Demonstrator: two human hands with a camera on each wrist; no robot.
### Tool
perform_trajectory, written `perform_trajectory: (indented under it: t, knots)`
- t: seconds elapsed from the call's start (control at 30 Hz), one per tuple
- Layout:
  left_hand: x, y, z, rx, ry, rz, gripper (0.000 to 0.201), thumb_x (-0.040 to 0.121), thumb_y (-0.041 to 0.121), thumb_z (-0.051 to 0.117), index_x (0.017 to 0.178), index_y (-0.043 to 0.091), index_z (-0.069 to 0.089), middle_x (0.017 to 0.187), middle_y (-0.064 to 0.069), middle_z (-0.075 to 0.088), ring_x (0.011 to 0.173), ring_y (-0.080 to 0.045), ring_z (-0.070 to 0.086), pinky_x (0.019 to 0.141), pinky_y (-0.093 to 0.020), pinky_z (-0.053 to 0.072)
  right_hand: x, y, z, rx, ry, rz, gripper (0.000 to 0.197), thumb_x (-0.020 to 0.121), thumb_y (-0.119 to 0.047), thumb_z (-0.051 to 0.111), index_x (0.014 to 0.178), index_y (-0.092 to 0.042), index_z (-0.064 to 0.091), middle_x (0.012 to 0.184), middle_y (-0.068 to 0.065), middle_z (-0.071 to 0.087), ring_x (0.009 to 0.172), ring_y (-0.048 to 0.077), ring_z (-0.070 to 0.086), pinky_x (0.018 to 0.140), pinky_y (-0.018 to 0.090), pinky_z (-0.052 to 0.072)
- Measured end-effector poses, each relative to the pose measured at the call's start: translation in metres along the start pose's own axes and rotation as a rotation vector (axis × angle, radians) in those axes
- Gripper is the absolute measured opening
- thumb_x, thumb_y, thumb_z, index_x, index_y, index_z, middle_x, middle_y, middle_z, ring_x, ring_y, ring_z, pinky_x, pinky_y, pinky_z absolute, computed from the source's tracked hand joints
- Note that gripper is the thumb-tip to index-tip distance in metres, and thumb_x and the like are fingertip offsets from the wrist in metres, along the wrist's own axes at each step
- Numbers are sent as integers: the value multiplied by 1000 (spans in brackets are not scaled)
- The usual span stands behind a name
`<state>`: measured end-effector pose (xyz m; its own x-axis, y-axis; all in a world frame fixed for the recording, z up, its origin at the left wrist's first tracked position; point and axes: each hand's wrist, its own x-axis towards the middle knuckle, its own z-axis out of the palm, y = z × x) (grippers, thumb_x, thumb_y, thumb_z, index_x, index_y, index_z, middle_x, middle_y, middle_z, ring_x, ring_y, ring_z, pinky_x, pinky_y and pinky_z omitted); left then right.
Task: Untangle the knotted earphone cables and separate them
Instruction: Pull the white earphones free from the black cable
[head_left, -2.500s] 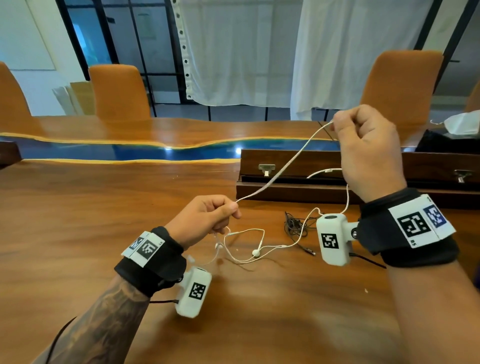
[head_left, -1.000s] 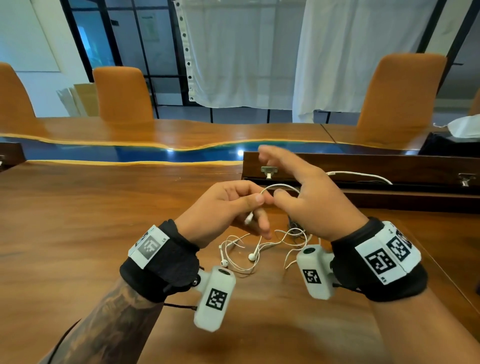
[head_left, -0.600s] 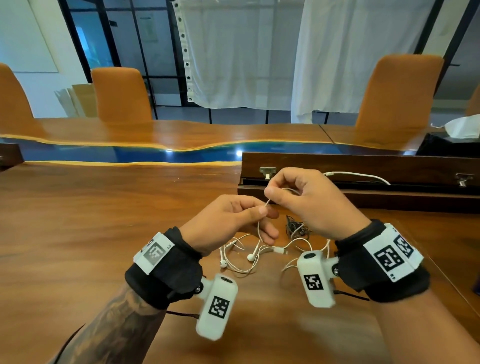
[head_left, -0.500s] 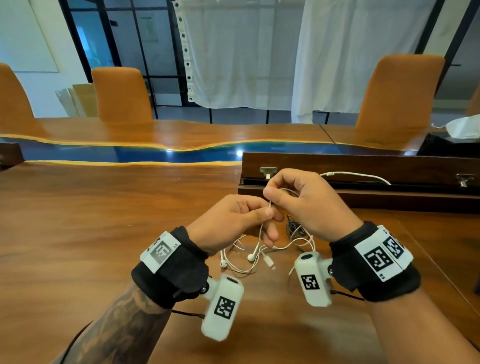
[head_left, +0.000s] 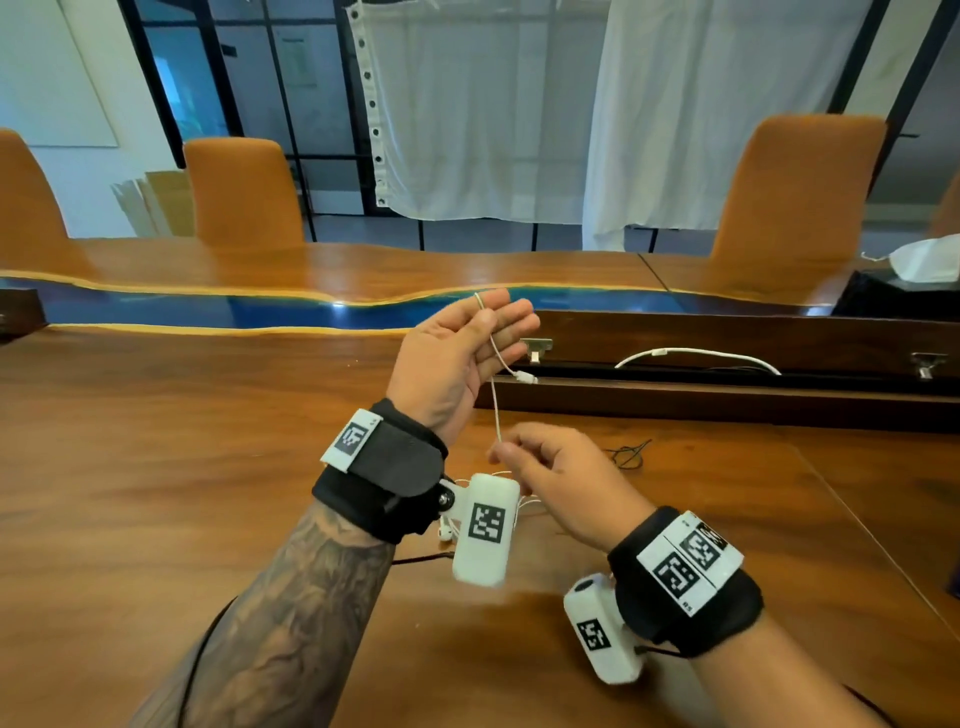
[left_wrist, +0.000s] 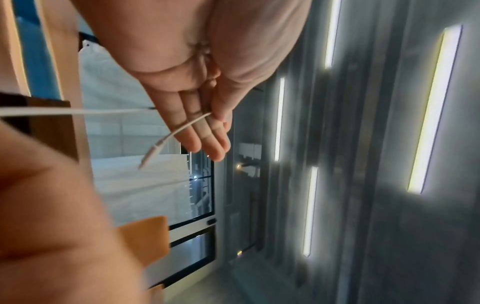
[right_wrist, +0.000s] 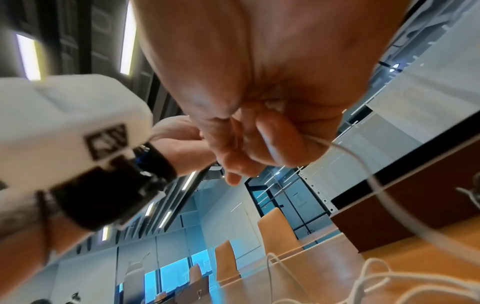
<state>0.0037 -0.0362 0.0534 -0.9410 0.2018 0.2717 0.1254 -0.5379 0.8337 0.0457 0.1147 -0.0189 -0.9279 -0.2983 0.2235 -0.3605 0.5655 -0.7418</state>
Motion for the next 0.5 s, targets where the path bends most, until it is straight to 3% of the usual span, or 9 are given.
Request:
perform_trajectory:
  t: [0.1, 0.17, 0.27, 0.37, 0.43, 0.5]
  knots:
    - [0, -13, -6, 312, 8, 40, 24, 103, 1, 46, 116, 7, 66, 108, -13, 75, 99, -21, 74, 86, -30, 60, -8, -6, -4, -93, -79, -51, 27, 103, -40, 53, 92, -22, 69, 79, 2, 67, 72, 15, 61, 69, 42, 53]
    - [-4, -19, -13, 555, -57, 44, 24, 102, -2, 48, 113, 4, 68, 98, -13, 75, 86, -15, 74, 79, -28, 60, -13, -12, -15, -146, 6, -117, 26, 102, -37, 56, 82, -22, 63, 70, 0, 60, 64, 15, 54, 62, 41, 47]
    - [-14, -23, -20, 813, -269, -29, 22, 102, 0, 50, 107, -1, 71, 80, -6, 70, 66, -12, 64, 65, -24, 54, -15, -21, -38, -204, 182, -188, 19, 100, -36, 58, 82, -32, 66, 73, -9, 65, 68, 7, 59, 63, 39, 50]
    - [-22, -23, -19, 787, -341, -121, 31, 107, 13, 43, 102, -7, 66, 71, -3, 61, 58, -12, 47, 57, -25, 43, -11, -25, -51, -272, 309, -258, 13, 96, -36, 65, 86, -31, 70, 74, -10, 61, 72, 7, 57, 64, 35, 50]
    - [-26, -17, -18, 695, -365, -221, 44, 107, 29, 38, 100, -3, 66, 69, -4, 57, 56, -13, 41, 55, -23, 39, -8, -24, -53, -284, 374, -290, 12, 94, -36, 67, 89, -27, 71, 79, -11, 61, 75, 7, 57, 65, 34, 50]
    - [-28, -9, -16, 557, -426, -322, 41, 100, 33, 39, 96, 2, 66, 67, -4, 52, 55, -13, 36, 55, -25, 35, -4, -20, -51, -238, 416, -303, 12, 95, -33, 66, 92, -24, 72, 83, -12, 60, 78, 8, 58, 67, 31, 50]
